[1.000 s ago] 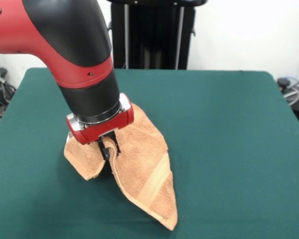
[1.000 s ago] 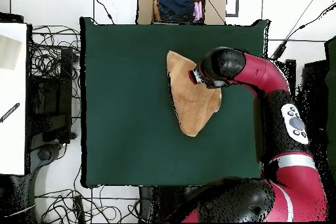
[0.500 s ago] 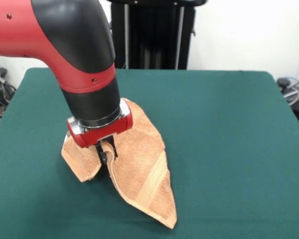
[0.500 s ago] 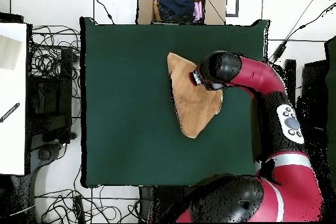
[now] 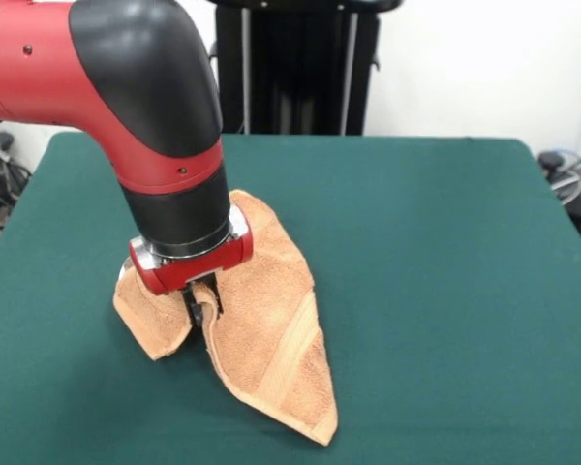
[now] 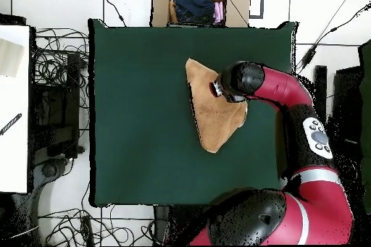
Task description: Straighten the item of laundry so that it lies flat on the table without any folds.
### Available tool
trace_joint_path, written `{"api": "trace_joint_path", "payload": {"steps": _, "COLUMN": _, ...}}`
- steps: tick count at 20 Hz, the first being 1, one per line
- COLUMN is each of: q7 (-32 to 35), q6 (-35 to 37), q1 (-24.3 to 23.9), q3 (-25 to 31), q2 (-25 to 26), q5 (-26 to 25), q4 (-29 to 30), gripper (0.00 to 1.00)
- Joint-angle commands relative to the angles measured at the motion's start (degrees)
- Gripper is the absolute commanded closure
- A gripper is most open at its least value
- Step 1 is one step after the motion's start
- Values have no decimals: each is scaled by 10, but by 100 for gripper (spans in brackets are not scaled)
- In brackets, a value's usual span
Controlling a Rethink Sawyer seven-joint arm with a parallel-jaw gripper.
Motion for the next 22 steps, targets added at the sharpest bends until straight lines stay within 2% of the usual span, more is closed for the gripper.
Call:
{"api": "trace_joint_path", "payload": {"steps": 1, "q7": 157, "q6": -32, "q1": 15, "q3": -22, "q2": 18, "q5": 14, "q4": 66, "gripper": 100}}
{"api": "trace_joint_path", "payload": {"steps": 13, "q7": 179, "q6": -69, "q1": 43, "q3": -61, "q2": -24, "q5": 8, "q4": 103, "gripper": 100}}
{"api": "trace_joint_path", "payload": {"steps": 22, "q7": 177, "q6": -57, "q1": 61, "q3": -85, "q2": -60, "q5": 24, "q4": 130, "gripper": 100}}
